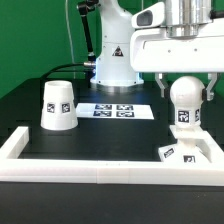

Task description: Assemble lamp

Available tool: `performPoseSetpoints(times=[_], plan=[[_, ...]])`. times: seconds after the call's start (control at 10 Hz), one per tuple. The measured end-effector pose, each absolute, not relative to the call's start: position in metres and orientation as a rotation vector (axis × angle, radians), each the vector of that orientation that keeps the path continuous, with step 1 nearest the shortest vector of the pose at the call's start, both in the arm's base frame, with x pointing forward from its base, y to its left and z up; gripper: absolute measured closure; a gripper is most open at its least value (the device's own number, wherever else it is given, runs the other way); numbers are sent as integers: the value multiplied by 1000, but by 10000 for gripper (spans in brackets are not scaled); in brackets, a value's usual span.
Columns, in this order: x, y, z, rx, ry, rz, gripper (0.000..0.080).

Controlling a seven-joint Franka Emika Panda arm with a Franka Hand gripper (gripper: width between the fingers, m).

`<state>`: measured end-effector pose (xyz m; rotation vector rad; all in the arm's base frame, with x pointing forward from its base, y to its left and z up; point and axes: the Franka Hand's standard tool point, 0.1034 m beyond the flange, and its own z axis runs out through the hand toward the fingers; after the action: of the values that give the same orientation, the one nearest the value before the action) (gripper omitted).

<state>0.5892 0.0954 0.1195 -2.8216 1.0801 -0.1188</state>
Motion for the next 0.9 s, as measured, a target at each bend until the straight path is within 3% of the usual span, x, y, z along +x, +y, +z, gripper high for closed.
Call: performPoseSetpoints(times=[0.4, 0.5, 0.9], plan=[[589, 96, 119, -2745, 1257, -90, 222], [592, 97, 120, -2804, 1101, -135, 125], [591, 102, 118, -2964, 589, -195, 101]])
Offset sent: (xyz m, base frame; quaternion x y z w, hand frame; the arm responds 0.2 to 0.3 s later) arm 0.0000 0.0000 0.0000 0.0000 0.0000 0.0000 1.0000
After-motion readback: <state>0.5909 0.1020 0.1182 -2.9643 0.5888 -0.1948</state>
